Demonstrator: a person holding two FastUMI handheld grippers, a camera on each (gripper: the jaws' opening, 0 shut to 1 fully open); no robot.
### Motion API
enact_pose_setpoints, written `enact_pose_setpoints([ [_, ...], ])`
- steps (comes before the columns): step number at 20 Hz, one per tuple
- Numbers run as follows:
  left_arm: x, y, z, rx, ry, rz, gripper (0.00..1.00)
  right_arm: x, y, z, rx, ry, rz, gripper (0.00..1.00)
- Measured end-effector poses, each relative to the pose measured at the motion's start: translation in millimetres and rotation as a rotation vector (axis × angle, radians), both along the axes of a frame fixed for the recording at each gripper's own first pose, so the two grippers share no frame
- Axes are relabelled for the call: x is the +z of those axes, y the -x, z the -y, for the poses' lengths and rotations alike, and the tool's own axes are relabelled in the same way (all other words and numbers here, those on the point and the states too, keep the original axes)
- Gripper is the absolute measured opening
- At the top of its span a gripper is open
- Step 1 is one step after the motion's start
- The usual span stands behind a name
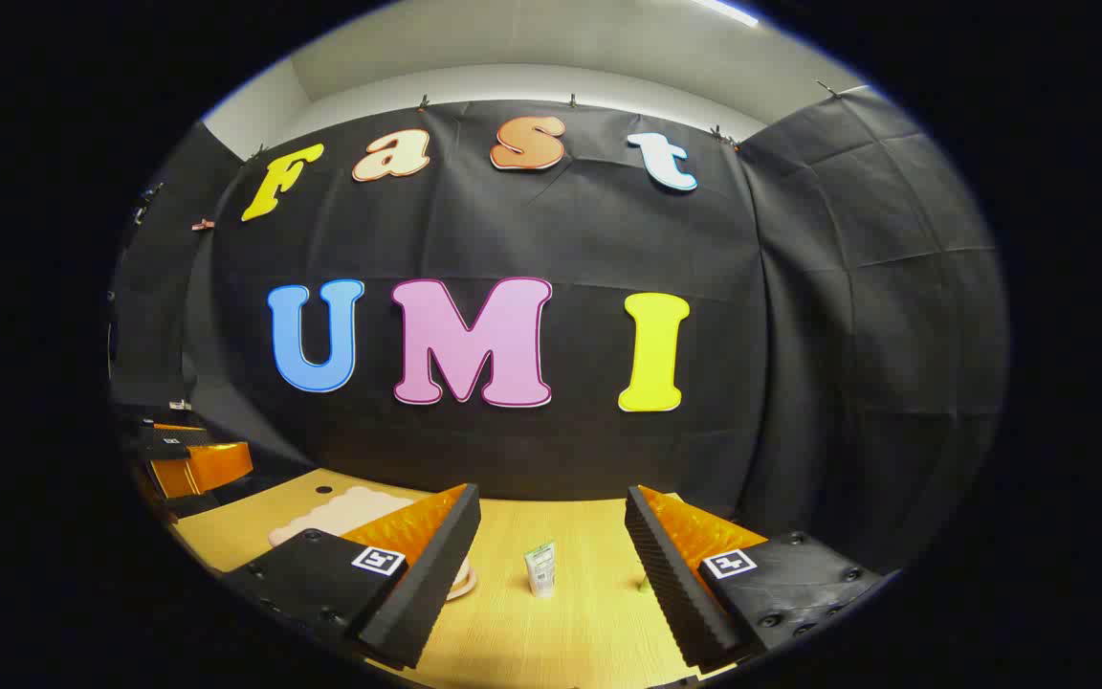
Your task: First open the suitcase, pack the skin care products into it, and then close the suitcase.
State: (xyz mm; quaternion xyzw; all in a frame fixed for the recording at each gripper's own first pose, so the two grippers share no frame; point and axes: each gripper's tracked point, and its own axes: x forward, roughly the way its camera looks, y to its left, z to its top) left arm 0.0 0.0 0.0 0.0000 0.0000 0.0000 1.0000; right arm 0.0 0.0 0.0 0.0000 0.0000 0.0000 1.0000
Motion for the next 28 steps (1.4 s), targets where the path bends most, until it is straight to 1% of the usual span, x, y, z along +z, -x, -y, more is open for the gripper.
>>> enact_pose_setpoints([
  [5,-9,-4,4,0.000,-0.001,-0.022,0.96,-6,-2,0,0.013,-0.013,-0.019,0.96],
  [6,-11,-6,4,0.000,0.001,-0.031,0.96,-8,-2,0,0.013,-0.012,-0.022,0.99],
  [7,-14,-8,5,0.002,0.005,-0.040,0.96,-10,-3,0,0.014,-0.011,-0.026,0.96],
  [8,-16,-8,5,0.001,0.007,-0.046,0.96,-11,-5,-1,0.016,-0.011,-0.029,0.99],
  [9,-17,-10,6,-0.001,0.008,-0.050,0.96,-13,-5,0,0.018,-0.011,-0.033,0.96],
  [15,-26,-21,12,-0.011,-0.003,-0.077,0.96,-21,-16,1,0.029,-0.010,-0.053,0.96],
  [17,-30,-26,22,-0.038,0.004,-0.090,0.96,-20,-19,4,0.025,-0.012,-0.053,0.96],
  [18,-33,-32,28,-0.053,0.005,-0.100,0.96,-20,-22,6,0.023,-0.015,-0.053,0.94],
  [19,-36,-39,36,-0.072,0.003,-0.116,0.96,-21,-24,9,0.020,-0.018,-0.055,0.96],
  [20,-42,-46,44,-0.089,-0.003,-0.138,0.96,-22,-26,11,0.017,-0.019,-0.059,0.96],
  [21,-48,-55,53,-0.103,-0.009,-0.159,0.96,-25,-27,14,0.011,-0.018,-0.069,0.94],
  [22,-57,-64,63,-0.122,-0.015,-0.187,0.96,-28,-27,16,0.015,-0.011,-0.080,0.96],
  [24,-81,-84,85,-0.154,-0.034,-0.259,0.96,-33,-25,21,0.015,0.004,-0.083,0.96],
  [26,-104,-107,105,-0.183,-0.054,-0.315,0.96,-46,-21,24,0.020,0.011,-0.107,0.96],
  [28,-126,-125,127,-0.230,-0.065,-0.366,0.96,-60,-17,30,0.020,0.012,-0.139,0.96],
])
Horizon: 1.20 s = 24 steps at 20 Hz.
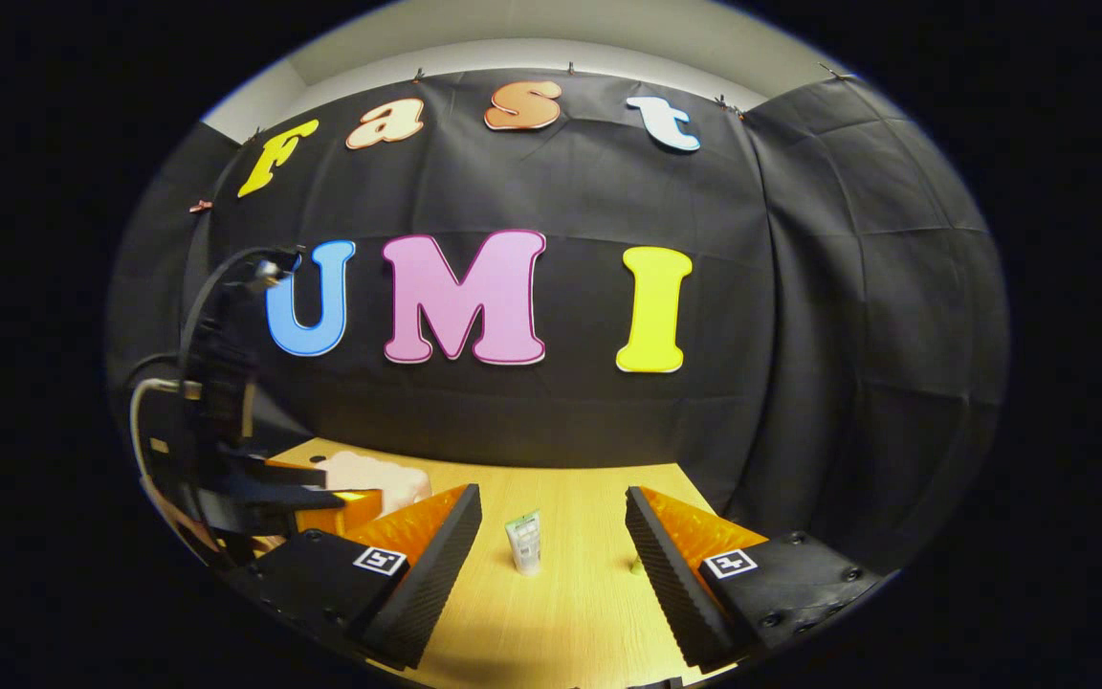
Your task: First open the suitcase, pack the skin care products into it, and then close the suitcase.
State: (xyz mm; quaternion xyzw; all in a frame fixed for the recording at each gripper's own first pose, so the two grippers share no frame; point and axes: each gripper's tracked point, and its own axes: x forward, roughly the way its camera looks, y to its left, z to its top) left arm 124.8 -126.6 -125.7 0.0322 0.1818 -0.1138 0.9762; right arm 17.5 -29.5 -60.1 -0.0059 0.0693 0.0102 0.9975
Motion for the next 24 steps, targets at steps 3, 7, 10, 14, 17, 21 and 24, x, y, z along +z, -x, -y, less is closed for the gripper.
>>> enact_pose_setpoints([
  [3,-32,-29,21,-0.035,-0.011,-0.065,0.96,-27,4,2,0.022,-0.054,-0.073,0.96],
  [7,-82,-64,34,-0.015,-0.053,-0.139,0.95,-59,1,19,0.000,-0.078,-0.152,0.96],
  [10,-113,-84,35,0.026,-0.084,-0.184,0.90,-71,1,21,-0.011,-0.117,-0.174,0.98],
  [14,-138,-103,30,0.094,-0.143,-0.217,0.76,-81,1,23,0.007,-0.116,-0.192,0.98],
  [17,-157,-113,23,0.153,-0.163,-0.255,0.66,-90,0,21,0.031,-0.108,-0.212,0.98],
  [21,-153,-115,20,0.208,-0.115,-0.282,0.21,-87,-8,26,0.028,-0.109,-0.205,0.98],
  [24,-108,-116,19,0.182,-0.119,-0.254,0.14,-83,-17,28,0.023,-0.106,-0.193,0.98],
])
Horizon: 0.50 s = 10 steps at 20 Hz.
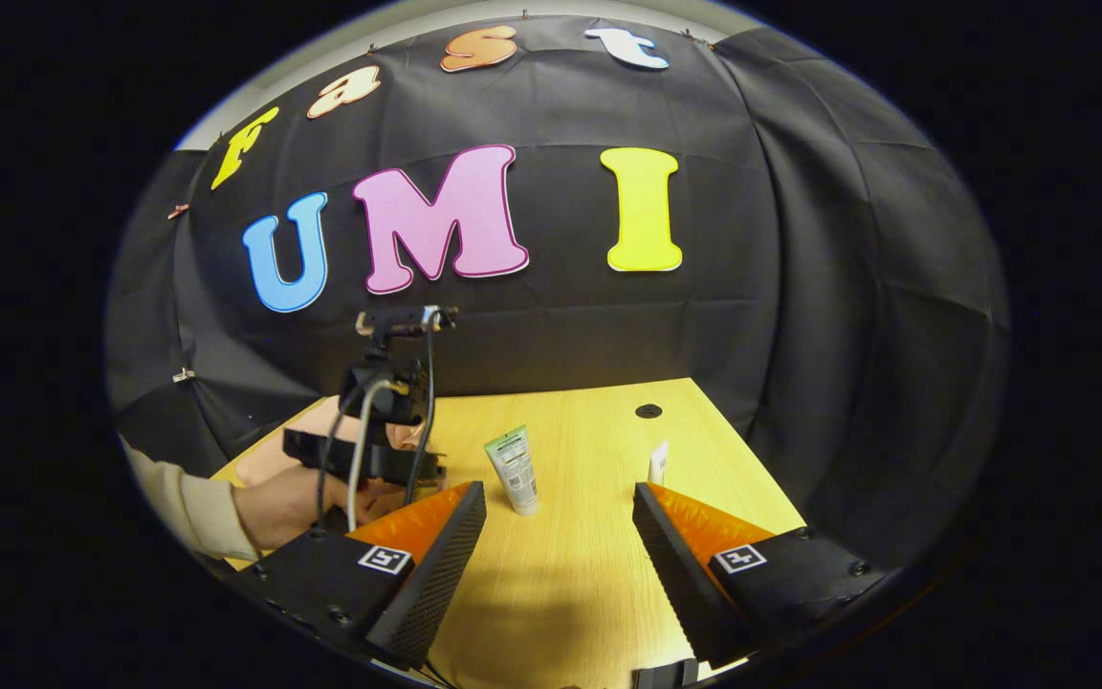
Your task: First open the suitcase, pack the skin care products into it, and then close the suitcase.
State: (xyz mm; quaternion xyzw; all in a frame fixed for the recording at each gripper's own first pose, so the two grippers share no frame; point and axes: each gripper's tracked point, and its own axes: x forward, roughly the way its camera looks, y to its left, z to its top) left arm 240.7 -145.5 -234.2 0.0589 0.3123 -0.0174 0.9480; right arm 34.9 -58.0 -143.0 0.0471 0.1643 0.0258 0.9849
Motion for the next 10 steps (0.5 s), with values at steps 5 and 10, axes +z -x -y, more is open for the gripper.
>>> enact_pose_setpoints([
  [5,122,6,-46,0.020,0.118,0.067,0.13,13,-18,-10,-0.001,-0.038,0.017,0.98],
  [10,215,15,-154,0.065,0.126,0.177,0.13,20,-29,-30,0.033,-0.020,0.037,0.97],
])
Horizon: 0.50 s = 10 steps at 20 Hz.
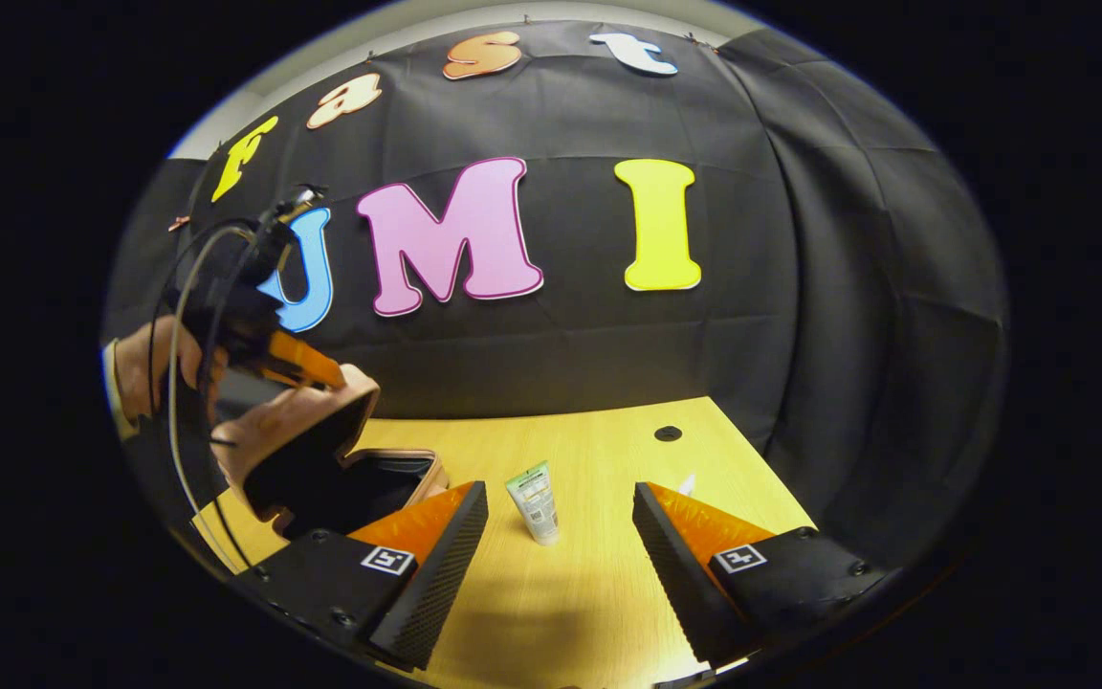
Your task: First open the suitcase, pack the skin care products into it, and then close the suitcase.
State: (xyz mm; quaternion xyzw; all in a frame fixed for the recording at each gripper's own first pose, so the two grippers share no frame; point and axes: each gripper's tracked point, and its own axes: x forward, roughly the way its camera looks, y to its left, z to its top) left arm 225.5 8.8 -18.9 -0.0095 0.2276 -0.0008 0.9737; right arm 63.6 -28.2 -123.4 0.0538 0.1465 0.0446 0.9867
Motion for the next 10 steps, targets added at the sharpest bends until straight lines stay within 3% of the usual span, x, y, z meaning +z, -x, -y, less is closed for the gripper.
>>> enact_pose_setpoints([
  [2,20,6,-62,0.049,-0.043,0.048,0.13,-3,1,-9,0.014,0.002,-0.012,0.97],
  [5,29,11,-177,0.179,-0.201,0.092,0.13,-11,4,-21,0.033,0.021,-0.039,0.97],
  [10,-35,3,-319,0.396,-0.164,0.024,0.12,-35,15,-46,0.054,0.070,-0.110,0.97],
])
